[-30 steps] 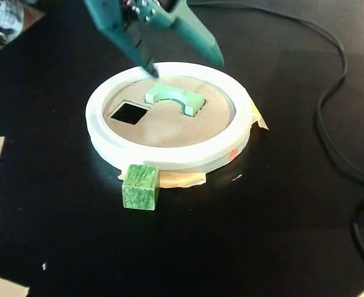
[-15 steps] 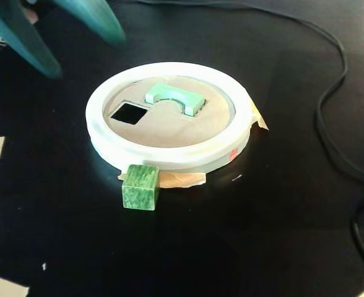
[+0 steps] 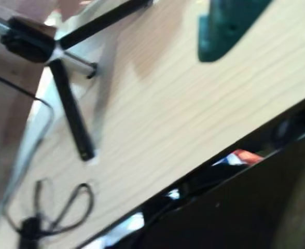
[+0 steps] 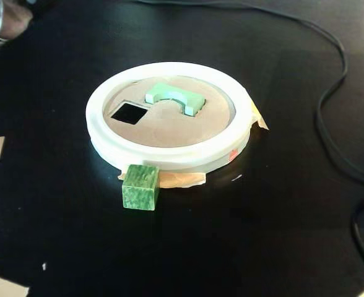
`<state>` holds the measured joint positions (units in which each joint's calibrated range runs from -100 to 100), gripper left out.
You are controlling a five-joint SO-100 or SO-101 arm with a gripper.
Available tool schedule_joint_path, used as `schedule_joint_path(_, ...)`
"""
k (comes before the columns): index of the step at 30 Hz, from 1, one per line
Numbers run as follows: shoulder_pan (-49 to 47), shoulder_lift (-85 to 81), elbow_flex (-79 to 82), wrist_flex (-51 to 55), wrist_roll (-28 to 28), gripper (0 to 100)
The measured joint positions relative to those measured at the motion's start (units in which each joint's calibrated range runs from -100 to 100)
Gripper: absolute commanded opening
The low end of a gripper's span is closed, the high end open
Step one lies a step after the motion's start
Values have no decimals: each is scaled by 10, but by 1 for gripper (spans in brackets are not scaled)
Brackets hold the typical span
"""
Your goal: Pick up the U shape block and drop it in corresponding U shaped hole
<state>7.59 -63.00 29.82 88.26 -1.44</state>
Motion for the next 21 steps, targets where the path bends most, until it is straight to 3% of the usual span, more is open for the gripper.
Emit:
schedule_joint_path(4, 3, -128, 229, -131, 0, 85)
schedule_joint_path(9, 8, -303, 450, -199, 0, 85)
schedule_joint_path(21, 4, -361, 624, -210, -1, 85)
